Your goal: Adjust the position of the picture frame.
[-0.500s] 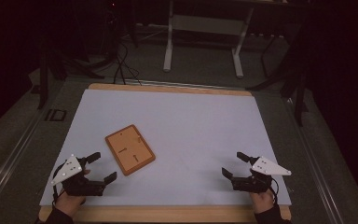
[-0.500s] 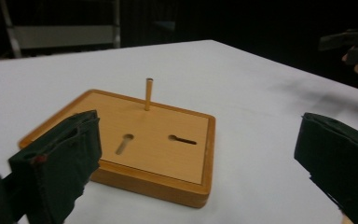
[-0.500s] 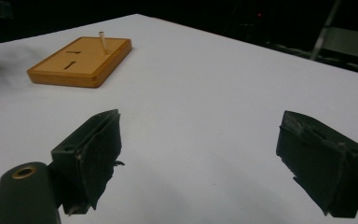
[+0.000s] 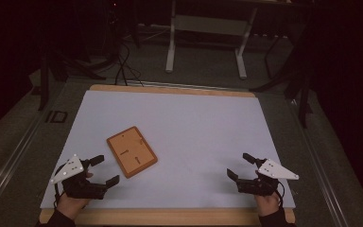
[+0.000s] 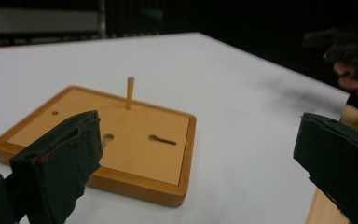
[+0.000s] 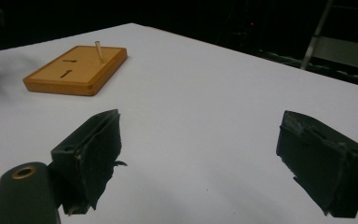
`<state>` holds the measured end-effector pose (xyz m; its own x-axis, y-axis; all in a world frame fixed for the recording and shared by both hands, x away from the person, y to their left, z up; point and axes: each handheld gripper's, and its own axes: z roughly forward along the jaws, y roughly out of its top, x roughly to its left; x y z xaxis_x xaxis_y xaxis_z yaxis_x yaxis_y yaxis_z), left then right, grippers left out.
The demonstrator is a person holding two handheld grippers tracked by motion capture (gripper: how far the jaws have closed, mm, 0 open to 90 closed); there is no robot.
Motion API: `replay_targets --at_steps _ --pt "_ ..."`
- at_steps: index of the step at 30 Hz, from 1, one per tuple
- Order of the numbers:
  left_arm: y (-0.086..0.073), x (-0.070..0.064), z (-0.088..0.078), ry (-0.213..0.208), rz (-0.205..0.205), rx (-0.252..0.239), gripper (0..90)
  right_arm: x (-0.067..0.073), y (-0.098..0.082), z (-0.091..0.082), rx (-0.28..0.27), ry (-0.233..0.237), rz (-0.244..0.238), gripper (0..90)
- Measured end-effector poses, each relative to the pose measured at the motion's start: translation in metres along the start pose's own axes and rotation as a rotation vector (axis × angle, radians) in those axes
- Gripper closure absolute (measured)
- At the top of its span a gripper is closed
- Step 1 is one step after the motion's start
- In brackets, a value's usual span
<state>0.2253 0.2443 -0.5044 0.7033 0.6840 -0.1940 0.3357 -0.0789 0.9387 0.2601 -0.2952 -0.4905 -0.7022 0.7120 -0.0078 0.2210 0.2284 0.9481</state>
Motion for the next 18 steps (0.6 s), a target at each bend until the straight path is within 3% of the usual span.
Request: replay_targets --at_steps 7,10,18 --pt "0.009 0.004 0.017 -0.029 0.016 0.08 1.5 0.0 0.0 0.0 0.0 -0.001 0.011 13.2" --pt "0.014 0.006 0.025 -0.026 0.024 0.078 3.8 0.0 0.0 0.0 -0.002 0.002 0.013 13.2" --pt "0.032 0.014 0.054 -0.03 0.068 0.137 6.8 0.002 0.0 0.001 -0.001 0.014 0.01 13.2"
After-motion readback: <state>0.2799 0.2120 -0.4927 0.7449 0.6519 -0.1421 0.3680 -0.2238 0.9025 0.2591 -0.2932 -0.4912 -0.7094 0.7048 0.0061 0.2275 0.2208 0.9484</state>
